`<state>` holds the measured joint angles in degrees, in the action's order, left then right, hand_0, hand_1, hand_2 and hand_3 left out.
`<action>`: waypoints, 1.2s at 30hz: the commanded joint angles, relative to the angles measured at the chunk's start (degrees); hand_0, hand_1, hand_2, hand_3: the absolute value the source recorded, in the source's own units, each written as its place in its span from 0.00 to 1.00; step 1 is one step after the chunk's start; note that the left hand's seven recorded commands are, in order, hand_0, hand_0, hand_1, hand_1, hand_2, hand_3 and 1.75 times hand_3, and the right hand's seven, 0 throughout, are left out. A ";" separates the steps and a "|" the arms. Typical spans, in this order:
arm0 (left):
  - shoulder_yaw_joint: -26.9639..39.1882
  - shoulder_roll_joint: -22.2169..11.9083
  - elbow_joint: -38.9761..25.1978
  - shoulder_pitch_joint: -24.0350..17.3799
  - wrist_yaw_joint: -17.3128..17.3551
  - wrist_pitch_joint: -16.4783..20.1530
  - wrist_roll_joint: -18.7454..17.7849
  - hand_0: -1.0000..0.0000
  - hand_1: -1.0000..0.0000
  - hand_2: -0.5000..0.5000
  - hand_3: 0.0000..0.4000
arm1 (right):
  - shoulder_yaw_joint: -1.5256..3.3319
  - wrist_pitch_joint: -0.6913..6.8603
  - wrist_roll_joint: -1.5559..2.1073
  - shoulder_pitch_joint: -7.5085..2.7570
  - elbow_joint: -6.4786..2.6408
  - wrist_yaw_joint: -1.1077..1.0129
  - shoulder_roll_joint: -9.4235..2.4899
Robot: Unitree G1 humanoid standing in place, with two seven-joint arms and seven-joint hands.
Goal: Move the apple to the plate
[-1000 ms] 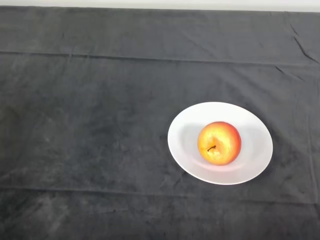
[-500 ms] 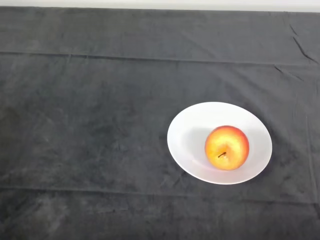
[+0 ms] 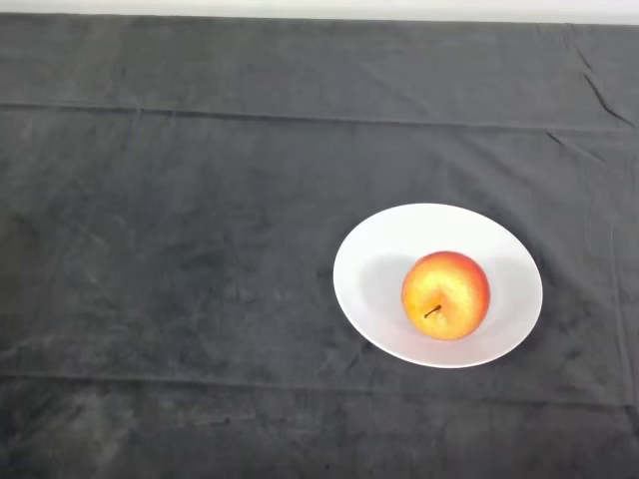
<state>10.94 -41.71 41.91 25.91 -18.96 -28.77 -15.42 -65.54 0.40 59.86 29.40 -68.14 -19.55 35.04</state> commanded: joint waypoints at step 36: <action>6.24 1.69 -2.71 0.02 3.44 1.42 4.41 1.00 1.00 0.50 0.00 | -0.20 0.20 0.56 -0.73 1.56 0.62 1.17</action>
<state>14.70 -41.01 41.90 25.91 -15.93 -28.23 -11.99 -65.53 0.40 59.86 29.40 -68.14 -19.55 35.04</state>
